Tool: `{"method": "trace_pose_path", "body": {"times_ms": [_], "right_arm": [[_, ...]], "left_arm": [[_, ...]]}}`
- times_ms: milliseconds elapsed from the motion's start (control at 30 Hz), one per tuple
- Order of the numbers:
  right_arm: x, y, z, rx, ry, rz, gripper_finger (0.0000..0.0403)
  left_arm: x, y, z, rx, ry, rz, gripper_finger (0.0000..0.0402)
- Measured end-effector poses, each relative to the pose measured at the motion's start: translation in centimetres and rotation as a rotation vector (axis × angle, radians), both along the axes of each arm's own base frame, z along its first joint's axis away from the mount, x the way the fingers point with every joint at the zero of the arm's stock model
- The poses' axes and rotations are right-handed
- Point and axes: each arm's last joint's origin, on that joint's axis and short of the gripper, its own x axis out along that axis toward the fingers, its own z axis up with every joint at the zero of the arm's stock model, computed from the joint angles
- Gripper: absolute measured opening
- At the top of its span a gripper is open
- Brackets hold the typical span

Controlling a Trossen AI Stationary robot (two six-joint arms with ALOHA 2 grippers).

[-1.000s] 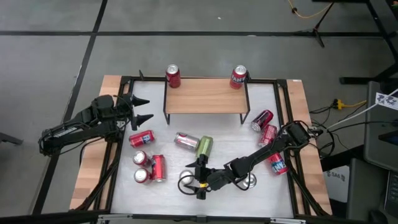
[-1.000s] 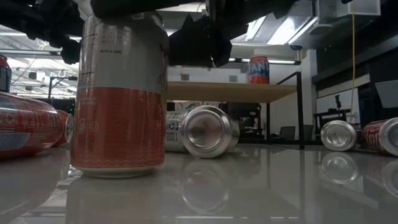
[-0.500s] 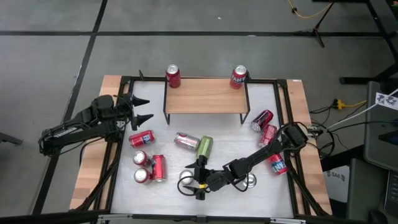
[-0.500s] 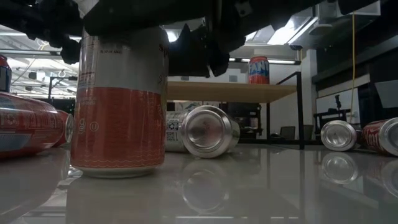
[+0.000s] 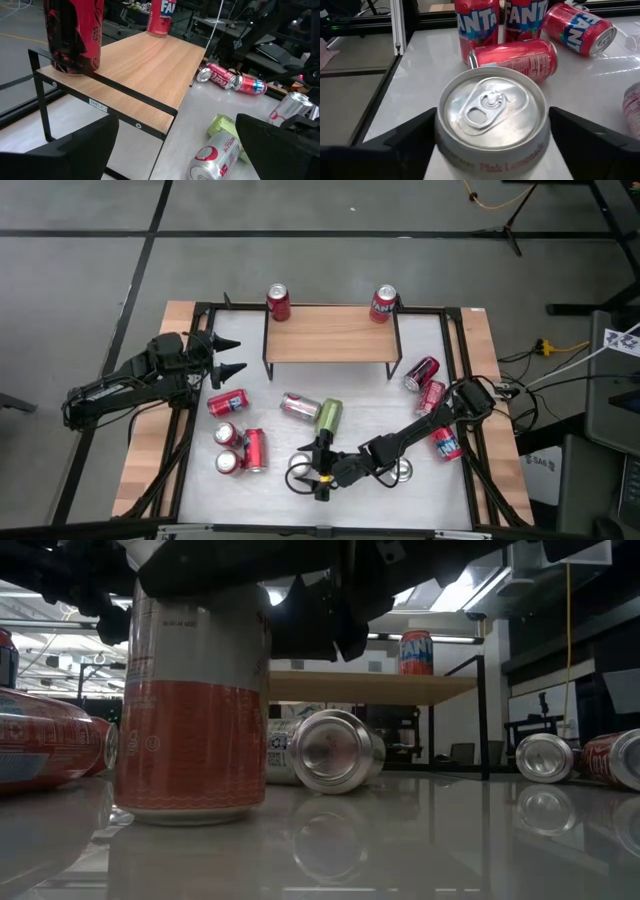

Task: Place canned beverage on shelf
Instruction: Put the orange white soda can on the shelf

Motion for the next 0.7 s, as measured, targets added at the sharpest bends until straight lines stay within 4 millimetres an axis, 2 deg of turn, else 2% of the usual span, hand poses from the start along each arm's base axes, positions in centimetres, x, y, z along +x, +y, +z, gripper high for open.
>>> {"method": "trace_pose_path", "body": {"times_ms": [233,400,700], "right_arm": [[0.0,0.0,0.1,0.003,-0.010,-0.001,0.0274],[-0.1,-0.2,0.9,-0.008,-0.037,-0.049,0.0274],[0.0,-3.0,5.7,0.003,-0.172,-0.237,0.0287]], "left_arm": [[0.0,0.0,0.0,0.000,0.000,0.001,0.0396],[0.0,0.0,0.0,0.000,0.000,0.001,0.0396],[0.0,0.0,0.0,-0.004,-0.001,0.002,0.0396]]}}
